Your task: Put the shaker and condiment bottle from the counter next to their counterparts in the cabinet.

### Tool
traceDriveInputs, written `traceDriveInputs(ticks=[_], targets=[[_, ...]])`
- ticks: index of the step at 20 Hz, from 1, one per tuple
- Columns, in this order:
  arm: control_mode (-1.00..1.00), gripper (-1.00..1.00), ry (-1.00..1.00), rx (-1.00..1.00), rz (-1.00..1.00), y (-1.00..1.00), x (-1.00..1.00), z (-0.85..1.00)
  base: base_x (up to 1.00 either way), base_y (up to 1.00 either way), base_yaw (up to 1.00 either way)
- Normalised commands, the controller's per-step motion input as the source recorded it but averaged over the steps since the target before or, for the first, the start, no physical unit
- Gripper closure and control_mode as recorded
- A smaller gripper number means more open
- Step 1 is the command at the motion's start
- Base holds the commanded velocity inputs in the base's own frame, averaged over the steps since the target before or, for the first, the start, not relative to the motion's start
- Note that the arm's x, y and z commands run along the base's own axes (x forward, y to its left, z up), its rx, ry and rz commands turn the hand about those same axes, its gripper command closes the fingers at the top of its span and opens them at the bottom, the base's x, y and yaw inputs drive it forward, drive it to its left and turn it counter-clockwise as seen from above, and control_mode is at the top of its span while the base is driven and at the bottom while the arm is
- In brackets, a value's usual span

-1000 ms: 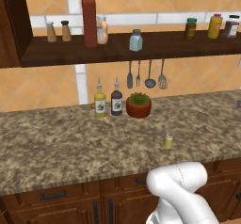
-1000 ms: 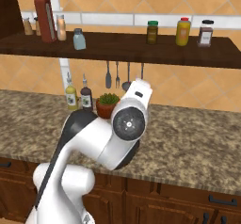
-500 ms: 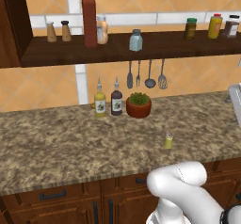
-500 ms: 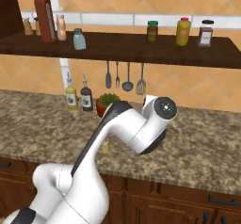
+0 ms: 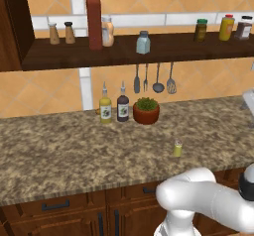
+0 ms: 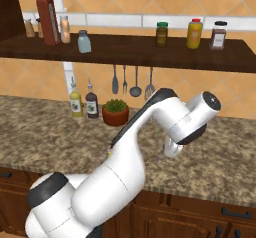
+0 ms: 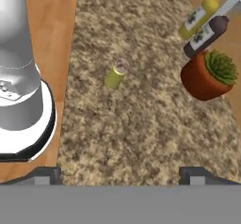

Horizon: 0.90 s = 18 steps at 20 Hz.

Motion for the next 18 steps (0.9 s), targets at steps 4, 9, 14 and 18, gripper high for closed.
traceDriveInputs(ticks=[4,9,14,18], targets=[[-1.0,-1.0,0.17,0.51,-0.03,-0.34,0.01,0.0,0.0,0.0,0.0],[-1.0,-1.0,0.05,0.27,0.0,-0.04,-0.25,-0.41,0.0,0.0,0.0],[-1.0,-1.0,-0.24,0.02,0.14,0.53,-0.3,-1.0,0.0,0.0,0.0],[-1.0,-1.0,-0.08,0.14,0.02,0.65,0.0,-0.13,0.0,0.0,0.0]])
